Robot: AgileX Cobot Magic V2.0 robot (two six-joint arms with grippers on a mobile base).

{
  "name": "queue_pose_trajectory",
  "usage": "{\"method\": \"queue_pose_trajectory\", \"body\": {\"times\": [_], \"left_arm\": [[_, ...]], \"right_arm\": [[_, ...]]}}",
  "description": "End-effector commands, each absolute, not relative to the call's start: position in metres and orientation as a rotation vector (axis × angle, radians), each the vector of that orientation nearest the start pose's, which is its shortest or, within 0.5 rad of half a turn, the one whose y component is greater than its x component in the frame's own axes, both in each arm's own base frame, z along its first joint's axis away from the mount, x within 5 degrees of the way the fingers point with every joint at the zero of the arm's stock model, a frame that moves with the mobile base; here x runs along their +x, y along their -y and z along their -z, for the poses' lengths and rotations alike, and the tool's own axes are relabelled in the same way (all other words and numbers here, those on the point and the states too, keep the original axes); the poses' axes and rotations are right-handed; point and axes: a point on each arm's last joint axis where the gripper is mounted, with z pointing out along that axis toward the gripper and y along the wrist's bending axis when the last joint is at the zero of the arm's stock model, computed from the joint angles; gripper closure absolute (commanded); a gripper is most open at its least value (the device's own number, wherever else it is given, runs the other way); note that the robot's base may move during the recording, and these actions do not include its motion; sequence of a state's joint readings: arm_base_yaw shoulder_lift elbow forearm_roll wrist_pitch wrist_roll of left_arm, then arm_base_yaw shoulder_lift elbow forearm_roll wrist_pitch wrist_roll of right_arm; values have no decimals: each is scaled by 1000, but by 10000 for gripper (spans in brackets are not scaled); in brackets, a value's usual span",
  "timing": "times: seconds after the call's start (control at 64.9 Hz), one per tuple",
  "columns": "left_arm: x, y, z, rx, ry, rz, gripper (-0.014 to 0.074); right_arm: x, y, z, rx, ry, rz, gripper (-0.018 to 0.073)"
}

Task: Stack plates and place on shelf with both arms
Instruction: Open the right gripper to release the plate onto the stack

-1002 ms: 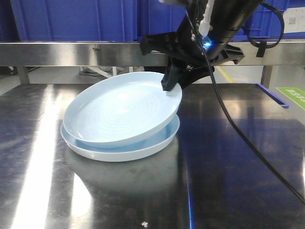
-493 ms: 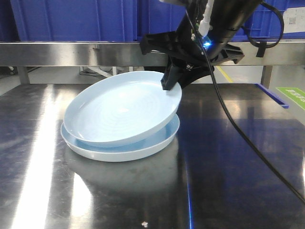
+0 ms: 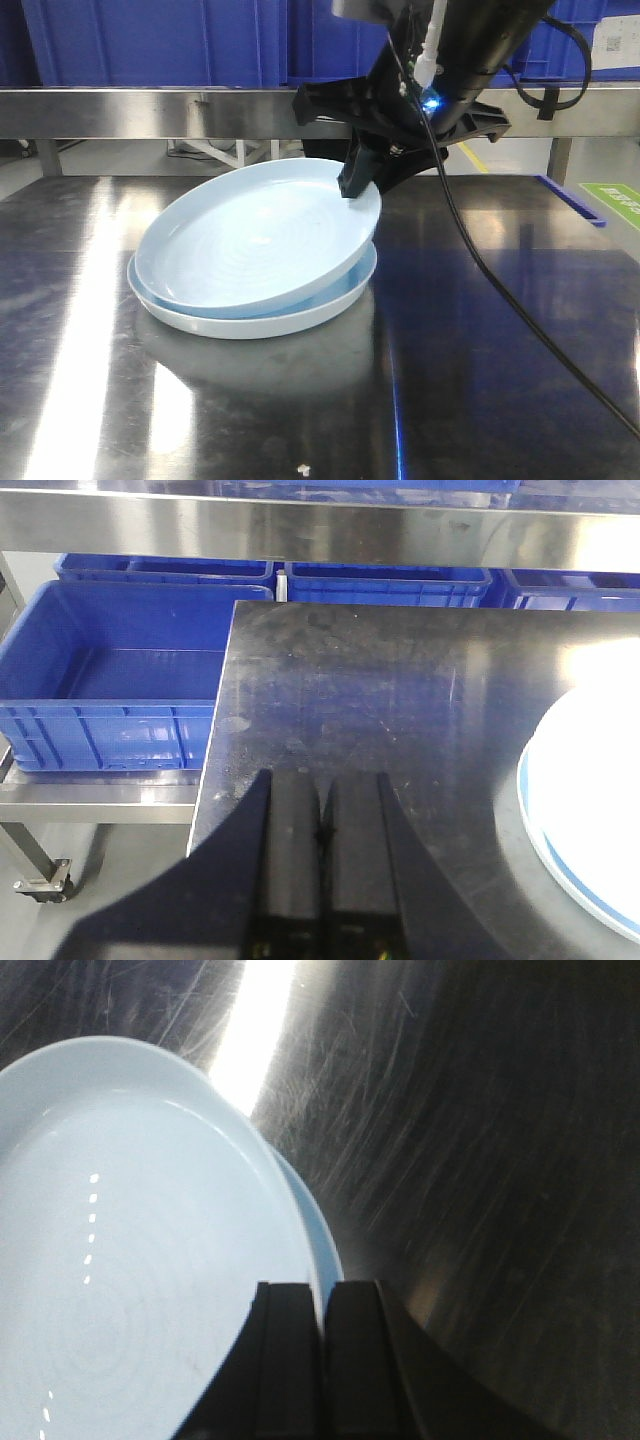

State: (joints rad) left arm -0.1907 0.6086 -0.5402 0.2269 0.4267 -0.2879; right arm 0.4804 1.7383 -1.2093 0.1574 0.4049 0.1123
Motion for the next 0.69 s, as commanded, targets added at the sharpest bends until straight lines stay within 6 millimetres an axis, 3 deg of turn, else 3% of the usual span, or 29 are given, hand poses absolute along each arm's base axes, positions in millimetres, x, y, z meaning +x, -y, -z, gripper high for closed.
{"method": "queue_pose_trajectory", "body": {"times": [0.0, 0.123, 0.2, 0.293, 0.354, 0.447, 0.678], "left_arm": [[125, 17, -325, 53, -1855, 115, 513], [125, 17, -325, 53, -1855, 115, 513], [125, 17, -325, 53, -1855, 115, 513], [125, 17, -325, 53, -1855, 115, 513], [125, 17, -325, 53, -1855, 115, 513], [125, 17, -325, 53, -1855, 115, 513], [125, 17, -325, 53, -1855, 115, 513]], "right_arm": [[340, -182, -274, -276, -2281, -453, 540], [340, -182, -273, -277, -2283, -452, 534], [340, -182, -273, -277, -2285, -452, 482], [340, -182, -273, -278, -2284, -452, 319], [340, -182, -273, -278, -2283, -452, 162], [340, -182, -273, -278, -2285, -451, 38], [338, -182, -271, -284, -2309, -447, 32]]}}
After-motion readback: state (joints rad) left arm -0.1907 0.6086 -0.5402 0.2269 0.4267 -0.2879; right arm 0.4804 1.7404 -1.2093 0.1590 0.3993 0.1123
